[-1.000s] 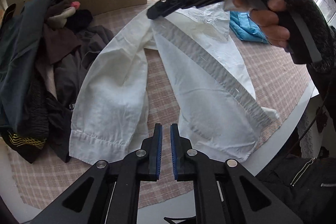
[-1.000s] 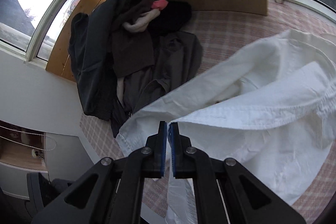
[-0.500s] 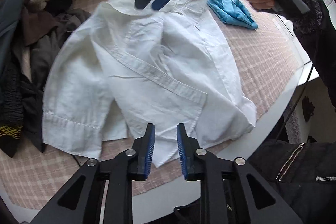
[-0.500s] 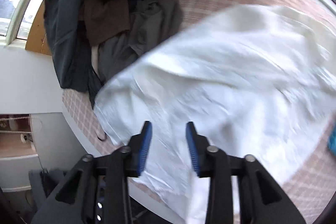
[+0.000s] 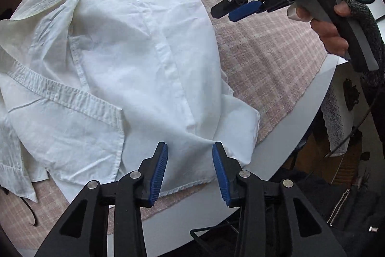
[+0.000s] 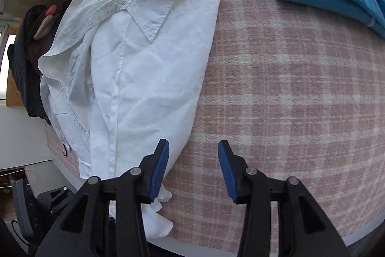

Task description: Fold clothes

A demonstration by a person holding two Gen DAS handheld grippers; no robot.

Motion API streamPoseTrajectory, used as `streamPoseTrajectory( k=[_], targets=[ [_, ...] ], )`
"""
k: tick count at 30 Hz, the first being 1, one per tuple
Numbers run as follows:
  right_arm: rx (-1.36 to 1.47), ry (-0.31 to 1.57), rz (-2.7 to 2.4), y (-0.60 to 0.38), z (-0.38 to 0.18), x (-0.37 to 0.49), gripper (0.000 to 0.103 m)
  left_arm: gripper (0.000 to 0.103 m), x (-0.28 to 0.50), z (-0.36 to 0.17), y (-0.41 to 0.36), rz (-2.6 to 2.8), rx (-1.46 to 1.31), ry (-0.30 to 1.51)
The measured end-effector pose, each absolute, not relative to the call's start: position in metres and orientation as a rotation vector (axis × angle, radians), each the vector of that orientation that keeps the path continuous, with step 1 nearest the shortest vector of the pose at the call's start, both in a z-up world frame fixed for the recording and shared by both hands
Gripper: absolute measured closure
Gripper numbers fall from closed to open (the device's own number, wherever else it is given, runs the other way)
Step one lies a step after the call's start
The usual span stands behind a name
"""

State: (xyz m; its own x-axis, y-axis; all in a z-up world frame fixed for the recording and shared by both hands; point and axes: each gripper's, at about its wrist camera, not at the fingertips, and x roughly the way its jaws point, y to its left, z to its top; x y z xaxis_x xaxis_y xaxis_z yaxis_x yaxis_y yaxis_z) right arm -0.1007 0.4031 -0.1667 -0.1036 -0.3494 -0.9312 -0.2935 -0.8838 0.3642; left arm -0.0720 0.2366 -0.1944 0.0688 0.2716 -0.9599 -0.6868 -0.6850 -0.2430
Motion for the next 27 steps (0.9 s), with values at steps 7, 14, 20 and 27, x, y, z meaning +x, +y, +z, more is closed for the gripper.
streamPoseTrajectory(
  k=[7,14,20,27],
  targets=[
    [2.046,-0.606,-2.129,0.376,-0.182,-0.116,0.063,0.086,-0.075,-0.222,0.242,1.791,-1.718,0.432],
    [1.853,-0.647,-2.179,0.375,-0.144,-0.125,0.098,0.1,-0.085,-0.183,0.205,1.876,-1.627,0.303],
    [1.705,-0.596,-2.208,0.328,-0.097,-0.157,0.098,0.1,-0.114,-0.13,0.152,2.016,-1.533,0.254],
    [1.636,-0.482,-2.192,0.256,-0.079,-0.23,0.098,0.1,-0.178,-0.098,0.086,2.214,-1.494,0.328]
  ],
)
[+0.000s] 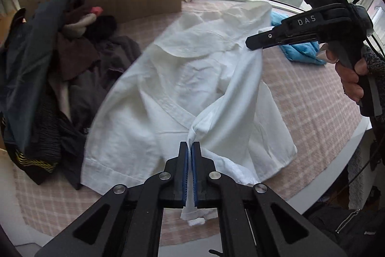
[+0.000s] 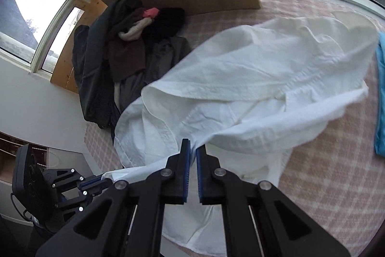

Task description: Fold clothes

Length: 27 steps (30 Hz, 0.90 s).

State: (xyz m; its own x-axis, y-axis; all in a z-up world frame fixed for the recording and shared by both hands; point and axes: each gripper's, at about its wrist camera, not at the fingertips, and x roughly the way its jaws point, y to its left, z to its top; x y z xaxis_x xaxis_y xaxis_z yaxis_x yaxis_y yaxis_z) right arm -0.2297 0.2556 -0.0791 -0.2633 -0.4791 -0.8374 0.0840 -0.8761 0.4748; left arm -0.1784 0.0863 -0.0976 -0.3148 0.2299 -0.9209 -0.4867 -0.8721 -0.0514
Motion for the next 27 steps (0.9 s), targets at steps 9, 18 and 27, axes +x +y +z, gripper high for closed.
streamPoseTrajectory(
  k=[9,18,27],
  targets=[
    [1.689,-0.443,-2.065,0.239,-0.079,-0.261,0.083,0.101,-0.234,-0.168,0.034,2.255,-1.688,0.387],
    [1.906,-0.31,-2.384,0.379,-0.1,-0.237,0.059,0.102,-0.245,-0.177,0.019,2.271,-1.758,0.313],
    [1.832,-0.664,-2.341,0.424,-0.134,-0.315,0.059,0.102,-0.225,-0.138,0.036,2.298,-1.693,0.367]
  ],
)
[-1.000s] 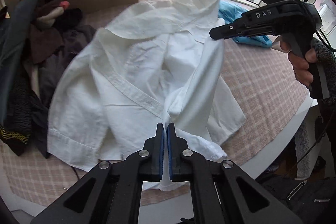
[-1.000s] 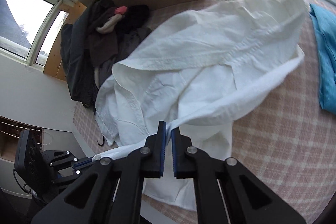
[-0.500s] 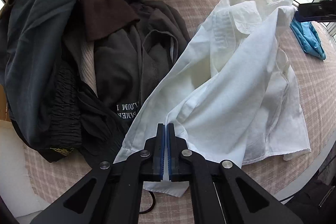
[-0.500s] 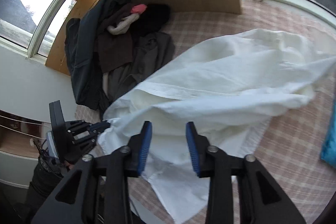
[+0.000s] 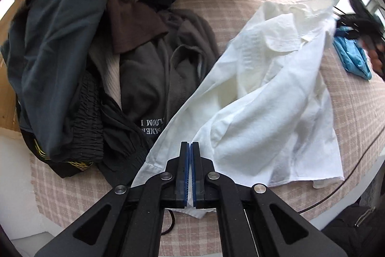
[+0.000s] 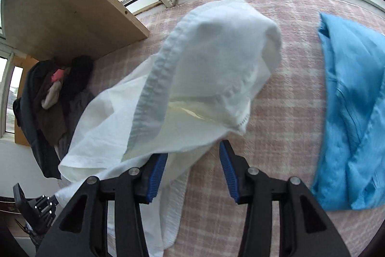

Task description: Fold clothes

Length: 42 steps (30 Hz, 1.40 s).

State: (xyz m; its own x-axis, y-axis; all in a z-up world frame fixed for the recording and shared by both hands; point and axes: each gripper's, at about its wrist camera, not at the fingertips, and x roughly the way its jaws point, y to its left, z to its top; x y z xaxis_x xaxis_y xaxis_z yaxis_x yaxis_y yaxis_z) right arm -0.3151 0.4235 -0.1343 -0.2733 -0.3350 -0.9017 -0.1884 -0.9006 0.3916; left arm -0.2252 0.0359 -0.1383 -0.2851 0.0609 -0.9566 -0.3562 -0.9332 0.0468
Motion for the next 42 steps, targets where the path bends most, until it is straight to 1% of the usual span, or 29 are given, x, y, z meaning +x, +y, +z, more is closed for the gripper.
streamPoseTrajectory(
  k=[3,6,8,10,14,16,19,22,24,27,28,32,34,36,38,40,42],
  targets=[
    [1.724,-0.649,-2.318,0.394,-0.118,-0.353,0.059,0.102,-0.221,-0.127,0.047,2.307,-1.657,0.389],
    [1.641,-0.494,-2.312,0.352,-0.095,-0.384,0.059,0.102,-0.216,-0.118,0.055,2.328,-1.626,0.417],
    [1.663,-0.344,-2.321,0.335,-0.088,-0.389,0.059,0.1,-0.214,-0.112,0.064,2.327,-1.6,0.444],
    [1.7,-0.214,-2.339,0.333,-0.082,-0.378,0.059,0.099,-0.211,-0.105,0.077,2.307,-1.584,0.457],
    [1.752,-0.195,-2.34,0.364,-0.085,-0.32,0.059,0.099,-0.21,-0.101,0.105,2.241,-1.54,0.488],
    [1.802,-0.15,-2.358,0.378,-0.096,-0.291,0.059,0.099,-0.211,-0.105,0.127,2.185,-1.51,0.499],
    [1.93,-0.076,-2.34,0.388,-0.132,-0.275,0.059,0.098,-0.214,-0.119,0.167,2.078,-1.474,0.499],
    [1.981,-0.114,-2.298,0.388,-0.161,-0.284,0.059,0.098,-0.22,-0.14,0.197,2.021,-1.459,0.538],
    [1.937,-0.164,-2.31,0.382,-0.166,-0.3,0.059,0.098,-0.227,-0.154,0.207,2.026,-1.466,0.578],
    [1.84,-0.259,-2.309,0.367,-0.159,-0.332,0.059,0.098,-0.25,-0.167,0.193,2.146,-1.476,0.659],
    [1.81,-0.26,-2.305,0.36,-0.155,-0.342,0.059,0.098,-0.26,-0.169,0.184,2.181,-1.498,0.667],
    [1.808,-0.112,-2.265,0.348,-0.141,-0.356,0.059,0.099,-0.272,-0.162,0.154,2.233,-1.565,0.622],
    [1.818,-0.093,-2.279,0.36,-0.134,-0.342,0.059,0.099,-0.256,-0.15,0.155,2.211,-1.532,0.61],
    [1.86,-0.116,-2.286,0.381,-0.138,-0.325,0.059,0.094,-0.23,-0.144,0.166,2.141,-1.502,0.606],
    [1.915,-0.145,-2.283,0.403,-0.147,-0.311,0.059,0.093,-0.203,-0.148,0.184,2.04,-1.498,0.585],
    [1.953,-0.199,-2.278,0.422,-0.16,-0.301,0.059,0.092,-0.176,-0.154,0.202,1.925,-1.516,0.547],
    [1.98,-0.269,-2.265,0.437,-0.168,-0.292,0.059,0.09,-0.155,-0.16,0.217,1.858,-1.537,0.529]
  ],
)
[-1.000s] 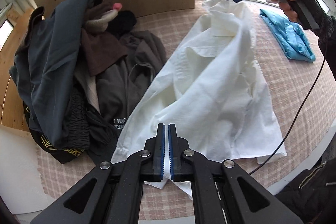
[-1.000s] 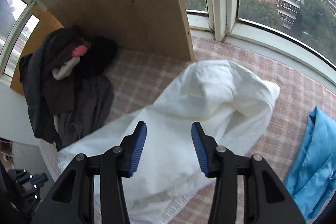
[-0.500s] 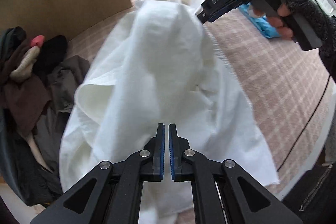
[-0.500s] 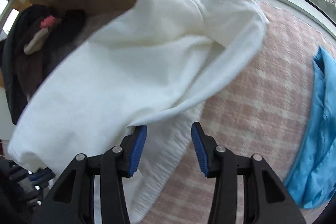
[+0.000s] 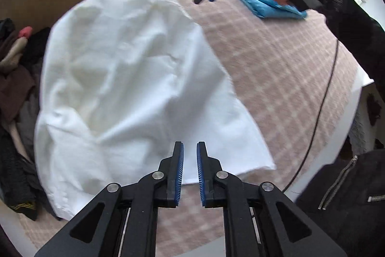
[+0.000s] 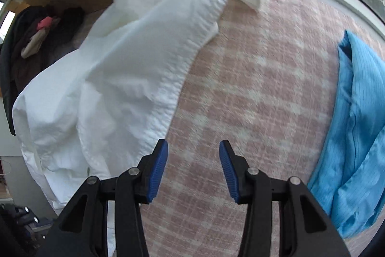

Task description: Fold clothes

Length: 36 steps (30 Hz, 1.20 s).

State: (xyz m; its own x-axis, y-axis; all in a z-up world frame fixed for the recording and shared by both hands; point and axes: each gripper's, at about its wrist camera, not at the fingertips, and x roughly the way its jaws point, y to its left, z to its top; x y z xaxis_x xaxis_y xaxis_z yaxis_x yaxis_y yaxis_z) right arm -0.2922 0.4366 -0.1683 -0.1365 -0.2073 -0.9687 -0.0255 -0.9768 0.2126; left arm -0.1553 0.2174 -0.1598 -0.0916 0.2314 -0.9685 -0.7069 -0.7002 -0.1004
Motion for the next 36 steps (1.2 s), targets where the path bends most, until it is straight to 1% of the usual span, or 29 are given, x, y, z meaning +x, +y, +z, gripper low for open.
streamPoseTrajectory(
  k=[2,3,5,6,7,8,10,12,13,14,16,20,24,27,31,33,34,35,36],
  targets=[
    [1.978,-0.323,-2.254,0.445,-0.169,-0.284,0.059,0.083,-0.137,-0.165,0.232,1.805,-1.556,0.518],
    [1.97,-0.344,-2.252,0.448,-0.168,-0.279,0.059,0.081,-0.129,-0.167,0.237,1.784,-1.57,0.51],
    [1.958,-0.351,-2.251,0.449,-0.165,-0.271,0.059,0.075,-0.116,-0.171,0.251,1.745,-1.595,0.509],
    [1.953,-0.347,-2.251,0.449,-0.164,-0.268,0.059,0.072,-0.108,-0.173,0.259,1.735,-1.584,0.534],
    [1.949,-0.34,-2.249,0.449,-0.164,-0.265,0.059,0.067,-0.101,-0.175,0.267,1.732,-1.565,0.575],
    [1.948,-0.333,-2.242,0.447,-0.164,-0.262,0.059,0.064,-0.095,-0.179,0.275,1.737,-1.554,0.62],
    [1.947,-0.337,-2.221,0.444,-0.167,-0.257,0.059,0.064,-0.092,-0.189,0.284,1.757,-1.553,0.688],
    [1.943,-0.337,-2.203,0.441,-0.169,-0.254,0.059,0.066,-0.1,-0.198,0.282,1.793,-1.579,0.708],
    [1.941,-0.335,-2.195,0.44,-0.17,-0.253,0.059,0.087,-0.104,-0.203,0.282,1.811,-1.592,0.718],
    [1.938,-0.334,-2.188,0.438,-0.171,-0.251,0.059,0.1,-0.108,-0.208,0.281,1.829,-1.605,0.728],
    [1.933,-0.332,-2.188,0.438,-0.171,-0.252,0.059,0.101,-0.117,-0.212,0.277,1.864,-1.622,0.731],
    [1.907,-0.391,-2.22,0.446,-0.169,-0.263,0.059,0.101,-0.142,-0.189,0.247,1.979,-1.596,0.695],
    [1.893,-0.445,-2.178,0.44,-0.173,-0.277,0.059,0.101,-0.173,-0.169,0.204,2.104,-1.619,0.617],
    [1.888,-0.497,-2.132,0.432,-0.179,-0.285,0.059,0.101,-0.193,-0.172,0.177,2.135,-1.655,0.586],
    [1.89,-0.546,-2.104,0.423,-0.185,-0.29,0.059,0.101,-0.199,-0.181,0.167,2.119,-1.683,0.56],
    [1.896,-0.506,-2.116,0.417,-0.185,-0.292,0.059,0.101,-0.197,-0.183,0.167,2.098,-1.679,0.555],
    [1.905,-0.487,-2.118,0.416,-0.184,-0.292,0.06,0.101,-0.195,-0.184,0.168,2.084,-1.677,0.55],
    [1.914,-0.481,-2.117,0.416,-0.182,-0.291,0.064,0.101,-0.194,-0.184,0.168,2.07,-1.675,0.542],
    [1.922,-0.475,-2.115,0.416,-0.181,-0.29,0.08,0.101,-0.194,-0.184,0.168,2.056,-1.675,0.53]
  ],
)
